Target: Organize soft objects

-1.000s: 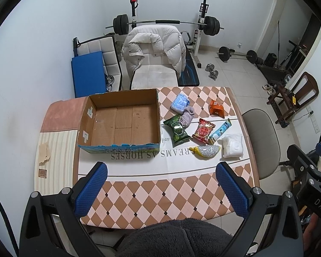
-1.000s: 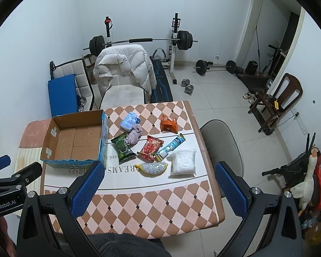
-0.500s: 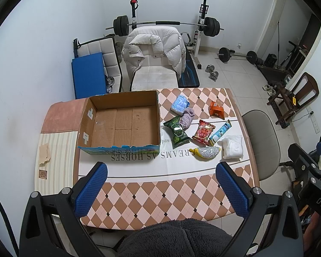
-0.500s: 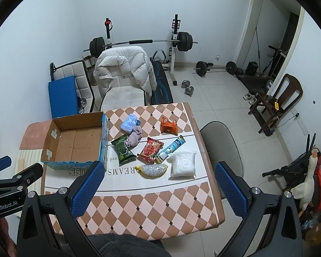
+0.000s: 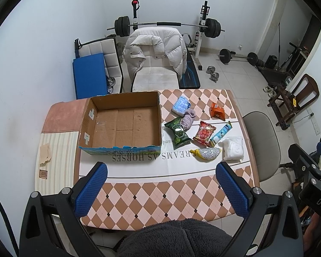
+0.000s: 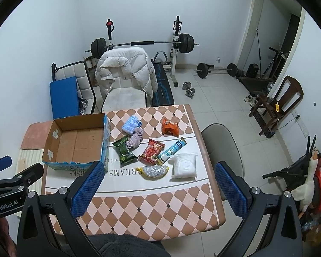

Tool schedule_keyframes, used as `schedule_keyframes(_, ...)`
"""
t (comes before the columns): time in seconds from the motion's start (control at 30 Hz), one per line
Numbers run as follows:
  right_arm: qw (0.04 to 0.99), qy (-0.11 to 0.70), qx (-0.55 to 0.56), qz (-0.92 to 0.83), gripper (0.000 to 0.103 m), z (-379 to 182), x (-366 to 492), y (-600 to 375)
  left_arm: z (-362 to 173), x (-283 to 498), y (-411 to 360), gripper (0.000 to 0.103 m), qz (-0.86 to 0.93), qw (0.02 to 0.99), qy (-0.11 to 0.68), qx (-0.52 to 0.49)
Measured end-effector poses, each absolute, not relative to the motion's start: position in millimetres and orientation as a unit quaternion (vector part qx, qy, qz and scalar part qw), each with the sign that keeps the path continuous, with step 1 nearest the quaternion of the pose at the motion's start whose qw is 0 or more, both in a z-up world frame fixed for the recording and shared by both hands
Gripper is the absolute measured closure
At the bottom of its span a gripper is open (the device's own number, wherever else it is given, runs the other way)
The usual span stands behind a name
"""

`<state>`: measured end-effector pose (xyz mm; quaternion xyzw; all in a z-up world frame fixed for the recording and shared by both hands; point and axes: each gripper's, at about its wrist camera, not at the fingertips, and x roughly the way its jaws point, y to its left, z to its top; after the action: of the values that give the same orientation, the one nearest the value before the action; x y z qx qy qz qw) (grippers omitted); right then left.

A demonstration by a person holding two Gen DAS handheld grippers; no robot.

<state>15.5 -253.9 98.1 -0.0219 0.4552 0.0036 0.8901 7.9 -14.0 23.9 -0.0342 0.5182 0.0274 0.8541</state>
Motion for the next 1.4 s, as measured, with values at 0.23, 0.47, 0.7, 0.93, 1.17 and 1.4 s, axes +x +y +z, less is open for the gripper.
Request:
schedule_keyframes(0.23, 0.891, 0.454, -0.022, 0.006, 0.0, 102.6, 15.8, -250.9, 23.7, 7.1, -14.4, 0.0, 0.027, 0.854, 0.518, -0.034)
schedule_keyframes(0.47, 0.891, 0.454, -0.021, 0.006, 0.0, 102.2, 15.3, -250.6, 24.5, 7.7, -14.6, 0.0, 0.028, 0.855, 0.517, -0.033)
schedule_keyframes(0.7, 0.891, 0.453, -0.021, 0.006, 0.0, 103.2, 15.9, -249.3, 23.5, 6.0, -14.2, 0.0, 0.028, 0.855, 0.517, -0.033)
schedule_keyframes(0.93, 0.891, 0.453, -0.02, 0.008, 0.0, 108.0, 15.6, -245.8, 23.2, 5.3, -14.2, 0.0, 0.027, 0.855, 0.517, -0.034)
schedule_keyframes(1.17, 0.867, 0.495, 0.053, 0.022, 0.0, 82.1, 44.4, -266.3, 18.8, 52.0, -10.2, 0.0, 0.023, 0.855, 0.518, 0.002)
schedule_keyframes(1.4, 0.823, 0.56, 0.096, -0.029, 0.0, -9.9, 115.0, -324.5, -67.4, 146.7, -20.2, 0.0, 0.005, 0.806, 0.589, 0.053)
